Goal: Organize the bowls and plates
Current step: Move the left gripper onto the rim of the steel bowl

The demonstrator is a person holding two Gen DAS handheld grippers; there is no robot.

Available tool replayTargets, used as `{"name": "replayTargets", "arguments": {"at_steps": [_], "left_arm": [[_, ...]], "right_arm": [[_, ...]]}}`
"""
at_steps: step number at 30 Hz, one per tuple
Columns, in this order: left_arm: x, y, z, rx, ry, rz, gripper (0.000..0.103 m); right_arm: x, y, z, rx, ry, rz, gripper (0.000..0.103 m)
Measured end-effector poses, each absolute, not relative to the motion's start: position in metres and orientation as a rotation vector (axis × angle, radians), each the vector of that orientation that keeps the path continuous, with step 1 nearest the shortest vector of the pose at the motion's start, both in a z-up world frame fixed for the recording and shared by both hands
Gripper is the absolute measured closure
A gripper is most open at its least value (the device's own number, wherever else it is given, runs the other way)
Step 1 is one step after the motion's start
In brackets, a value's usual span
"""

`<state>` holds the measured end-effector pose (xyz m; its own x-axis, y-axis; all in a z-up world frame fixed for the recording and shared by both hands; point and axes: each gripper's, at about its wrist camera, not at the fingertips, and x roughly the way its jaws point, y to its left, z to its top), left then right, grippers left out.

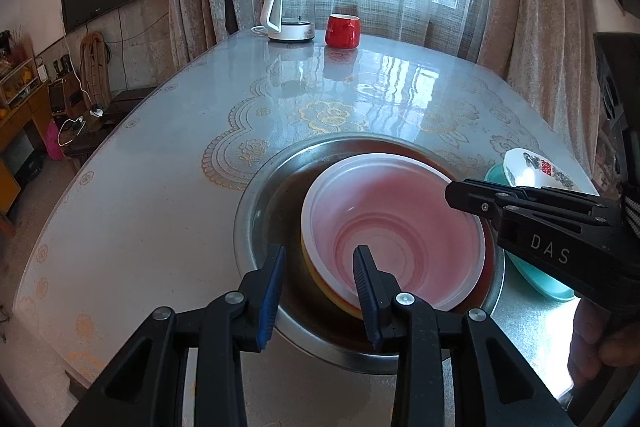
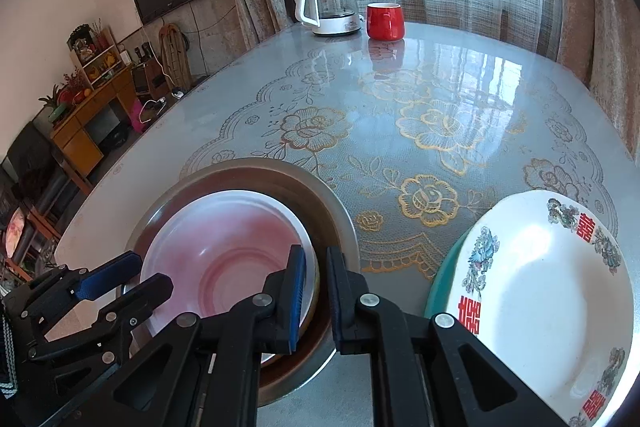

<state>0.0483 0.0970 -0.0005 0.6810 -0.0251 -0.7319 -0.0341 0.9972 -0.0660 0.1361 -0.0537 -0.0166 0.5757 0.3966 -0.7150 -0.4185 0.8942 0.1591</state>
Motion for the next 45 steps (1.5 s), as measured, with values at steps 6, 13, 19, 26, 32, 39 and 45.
{"name": "replayTargets", "arguments": {"at_steps": [6,13,19,26,32,39,45], "left_arm": [[0.045,0.096,0.001,-0.076,0.818,0.019,0.068],[0.044,0.096,0.003,-0.080,0.814,0.031,0.068],[0.042,0.094,0.003,-0.080,0.812,0.030,0.067],[0.040,0.093,0.004,-0.084,0.812,0.027,0.066],[0.039,0.095,0.006,-0.105,0.815,0.024,0.064],[0.037,0.094,0.007,-0.104,0.814,0.027,0.063],[0.032,0.105,0.013,-0.125,0.777,0.060,0.059]], "right_arm": [[0.132,-0.054,-0.022,0.002,0.846,0.496,0.091],[0.129,-0.056,-0.023,0.029,0.851,0.509,0.085],[0.126,-0.062,-0.022,0.061,0.848,0.512,0.084],[0.120,-0.069,-0.018,0.105,0.831,0.522,0.078],[0.118,-0.078,-0.016,0.141,0.812,0.514,0.074],[0.118,-0.091,-0.018,0.193,0.823,0.495,0.071],[0.118,-0.098,-0.020,0.213,0.824,0.482,0.069]]}}
